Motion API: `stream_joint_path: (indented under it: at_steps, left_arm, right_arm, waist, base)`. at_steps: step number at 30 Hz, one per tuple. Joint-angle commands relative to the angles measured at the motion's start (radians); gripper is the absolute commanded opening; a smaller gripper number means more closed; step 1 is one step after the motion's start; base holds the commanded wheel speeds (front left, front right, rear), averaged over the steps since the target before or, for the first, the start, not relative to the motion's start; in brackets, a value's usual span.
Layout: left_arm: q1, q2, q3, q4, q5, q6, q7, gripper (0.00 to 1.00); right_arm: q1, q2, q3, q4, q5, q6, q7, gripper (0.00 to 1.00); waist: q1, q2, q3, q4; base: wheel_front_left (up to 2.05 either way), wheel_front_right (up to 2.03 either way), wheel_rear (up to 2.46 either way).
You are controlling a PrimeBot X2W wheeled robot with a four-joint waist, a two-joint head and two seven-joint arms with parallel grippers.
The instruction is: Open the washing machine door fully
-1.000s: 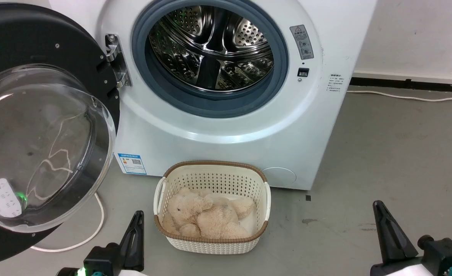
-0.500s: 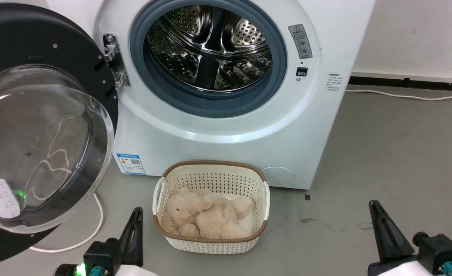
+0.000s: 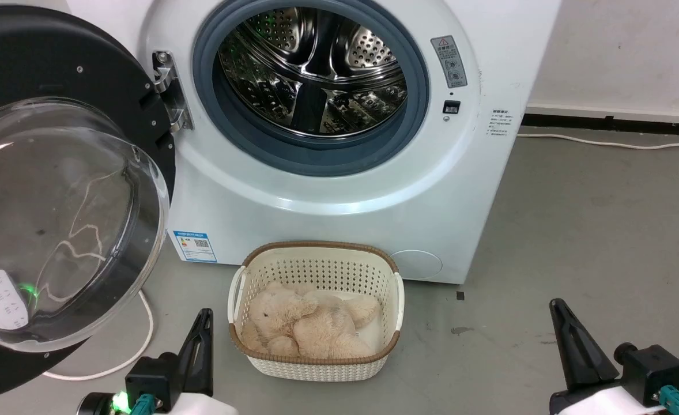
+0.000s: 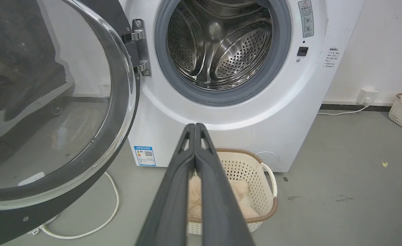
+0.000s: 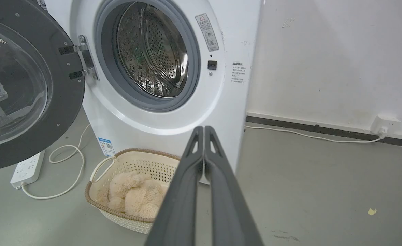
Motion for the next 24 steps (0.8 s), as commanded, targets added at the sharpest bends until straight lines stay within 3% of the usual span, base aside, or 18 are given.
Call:
stream_joint_path:
  at_steps: [1,24]
  left_arm:
    - [-0.018,-0.005,0.008,-0.004,0.011,-0.006,0.006,0.00]
    - [-0.035,-0.027,0.050,-0.018,0.058,-0.028,0.066,0.00]
  right_arm:
    - [-0.017,0.000,0.001,0.001,-0.008,0.000,0.007,0.00]
    - [-0.041,0.001,0.012,0.001,-0.030,-0.001,0.066,0.00]
  waist:
    - [0.0000,0.0000,0.000,0.000]
    - [0.0000,0.0000,0.003,-0.008]
  base:
    - [0.00,0.00,0.00]
    - [0.00,0.00,0.00]
